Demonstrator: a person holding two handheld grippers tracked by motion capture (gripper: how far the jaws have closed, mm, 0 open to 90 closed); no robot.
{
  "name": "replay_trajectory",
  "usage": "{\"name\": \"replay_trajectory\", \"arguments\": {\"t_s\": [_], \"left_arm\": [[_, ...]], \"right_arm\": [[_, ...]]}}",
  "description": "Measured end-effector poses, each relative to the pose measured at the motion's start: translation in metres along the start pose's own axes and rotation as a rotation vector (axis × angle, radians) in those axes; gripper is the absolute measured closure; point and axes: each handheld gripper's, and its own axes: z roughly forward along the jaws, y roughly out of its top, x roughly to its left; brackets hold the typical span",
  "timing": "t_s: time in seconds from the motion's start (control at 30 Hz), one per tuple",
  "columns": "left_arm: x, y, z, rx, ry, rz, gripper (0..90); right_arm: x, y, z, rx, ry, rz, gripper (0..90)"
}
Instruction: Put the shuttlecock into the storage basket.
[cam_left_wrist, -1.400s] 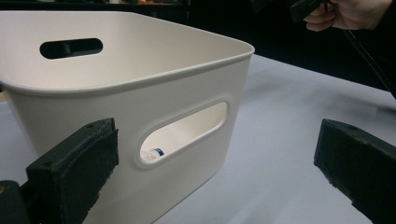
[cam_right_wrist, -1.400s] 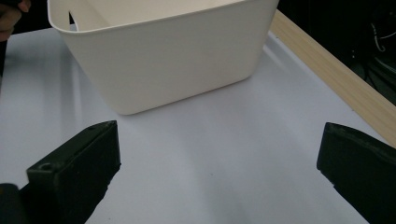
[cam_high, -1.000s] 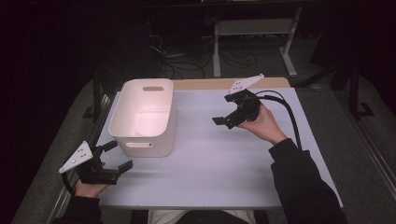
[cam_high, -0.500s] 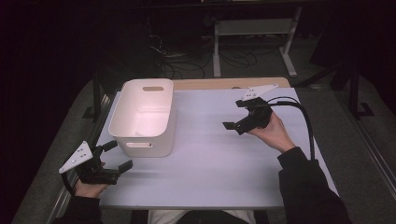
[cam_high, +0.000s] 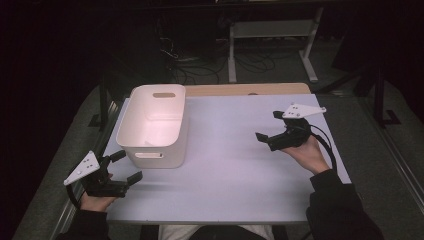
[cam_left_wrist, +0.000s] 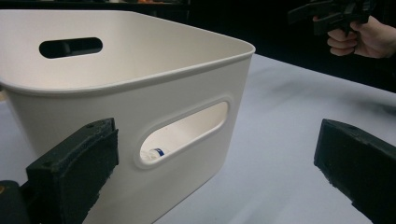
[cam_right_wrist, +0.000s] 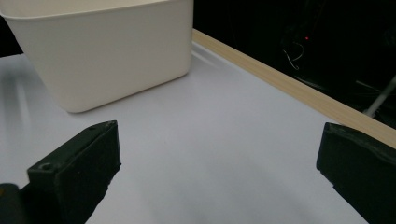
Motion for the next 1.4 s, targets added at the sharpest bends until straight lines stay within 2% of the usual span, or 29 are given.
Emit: {"name": "replay_trajectory", "arguments": {"t_s": [0.03, 0.23, 0.63, 0.97, 1.07, 1.4], "left_arm": [[0.0, 0.0, 0.0, 0.0, 0.001, 0.0, 0.0], [0.0, 0.0, 0.0, -0.002, 0.001, -0.001, 0.0], [0.0, 0.0, 0.0, 0.0, 0.001, 0.001, 0.0], [0.0, 0.0, 0.0, 0.001, 0.0, 0.002, 0.0], [-0.001, 0.0, 0.0, 0.0, 0.001, -0.001, 0.0], [-0.001, 0.0, 0.0, 0.0, 0.002, 0.0, 0.0]], "right_arm": [[-0.002, -0.004, -0.006, -0.01, 0.002, 0.02, 0.0], [-0.005, -0.014, -0.015, -0.005, 0.0, 0.05, 0.0], [-0.007, -0.031, -0.027, -0.006, -0.004, 0.083, 0.0], [-0.008, -0.043, -0.032, -0.007, -0.02, 0.098, 0.0], [-0.007, -0.056, -0.036, 0.008, -0.03, 0.107, 0.0], [-0.006, -0.067, -0.039, 0.027, -0.036, 0.112, 0.0]]}}
